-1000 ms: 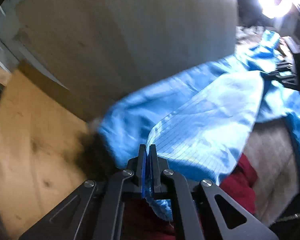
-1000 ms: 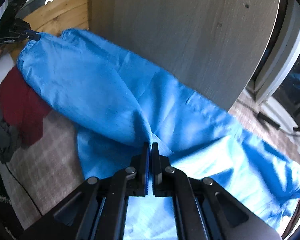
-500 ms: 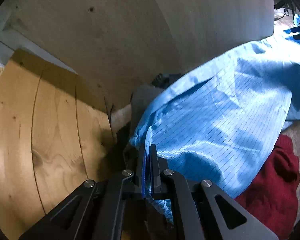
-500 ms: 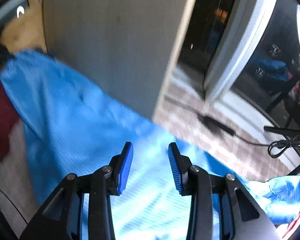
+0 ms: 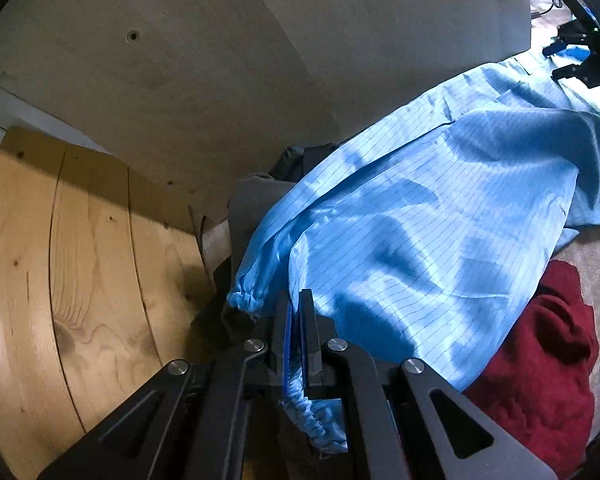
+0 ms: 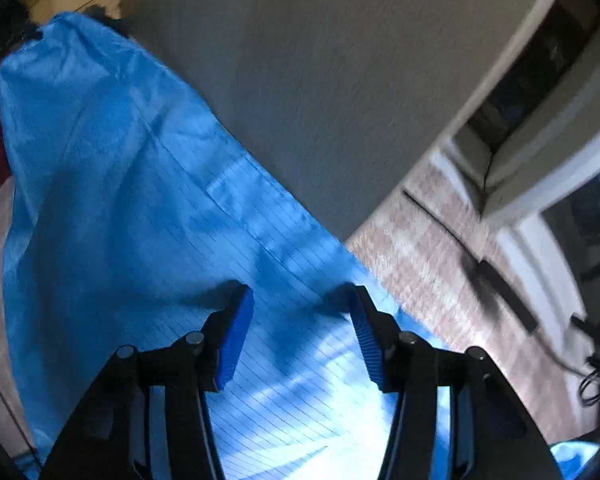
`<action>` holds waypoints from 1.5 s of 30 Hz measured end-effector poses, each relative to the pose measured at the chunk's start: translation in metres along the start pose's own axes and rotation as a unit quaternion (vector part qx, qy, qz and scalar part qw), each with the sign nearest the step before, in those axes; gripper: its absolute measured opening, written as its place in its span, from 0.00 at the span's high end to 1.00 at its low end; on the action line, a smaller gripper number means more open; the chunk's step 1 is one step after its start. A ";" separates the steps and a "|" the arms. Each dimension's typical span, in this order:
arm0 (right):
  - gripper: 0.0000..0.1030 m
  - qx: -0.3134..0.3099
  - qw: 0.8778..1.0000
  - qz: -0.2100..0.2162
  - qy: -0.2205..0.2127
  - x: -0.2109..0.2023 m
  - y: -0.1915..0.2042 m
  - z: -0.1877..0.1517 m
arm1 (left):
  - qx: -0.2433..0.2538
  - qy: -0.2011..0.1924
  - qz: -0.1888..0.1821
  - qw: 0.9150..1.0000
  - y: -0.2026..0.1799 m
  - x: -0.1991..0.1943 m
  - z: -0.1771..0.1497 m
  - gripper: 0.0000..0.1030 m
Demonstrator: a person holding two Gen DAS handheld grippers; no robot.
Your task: Fold clothes
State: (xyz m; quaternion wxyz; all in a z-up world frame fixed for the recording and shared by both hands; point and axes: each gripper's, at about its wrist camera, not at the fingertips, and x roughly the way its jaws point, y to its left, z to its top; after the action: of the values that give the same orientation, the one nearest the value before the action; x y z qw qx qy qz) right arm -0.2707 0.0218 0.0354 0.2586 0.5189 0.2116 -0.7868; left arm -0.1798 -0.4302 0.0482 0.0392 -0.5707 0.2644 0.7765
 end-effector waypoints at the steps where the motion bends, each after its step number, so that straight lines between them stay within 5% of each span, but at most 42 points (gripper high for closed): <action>1: 0.98 -0.003 1.000 -0.004 -0.001 -0.001 0.002 -0.001 | 0.006 -0.002 -0.001 1.000 0.004 0.004 0.004 0.97; 14: 0.99 0.031 0.990 -0.124 -0.052 -0.023 0.003 0.005 | -0.005 -0.042 0.024 0.999 0.032 -0.004 0.033 0.97; 21: 0.99 0.035 0.988 -0.146 -0.038 0.007 0.017 0.009 | -0.005 -0.011 0.032 0.999 0.038 0.038 0.043 0.96; 30: 0.91 0.048 0.979 -0.200 -0.013 -0.009 0.036 0.021 | -0.074 -0.037 0.048 0.995 0.071 0.006 0.045 0.58; 34: 0.89 0.054 0.976 -0.205 -0.049 -0.046 0.056 0.025 | -0.080 -0.049 0.052 0.994 0.076 -0.017 0.017 0.58; 37: 0.74 0.052 0.973 -0.211 -0.075 -0.061 0.074 0.036 | -0.091 -0.048 0.030 0.994 0.071 -0.018 -0.001 0.58; 40: 0.74 0.057 0.983 -0.146 -0.101 -0.082 0.071 0.058 | -0.103 -0.047 0.007 0.994 0.066 -0.018 -0.020 0.58; 45: 0.74 0.003 0.988 0.007 -0.157 -0.085 0.164 0.111 | -0.121 -0.046 -0.030 0.991 0.058 -0.019 -0.051 0.58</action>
State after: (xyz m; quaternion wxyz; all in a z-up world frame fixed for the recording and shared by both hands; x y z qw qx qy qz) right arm -0.2185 -0.1565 0.1443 0.2923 0.3908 0.1626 -0.8575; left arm -0.1506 -0.4985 0.0757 0.0048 -0.5426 0.1489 0.8266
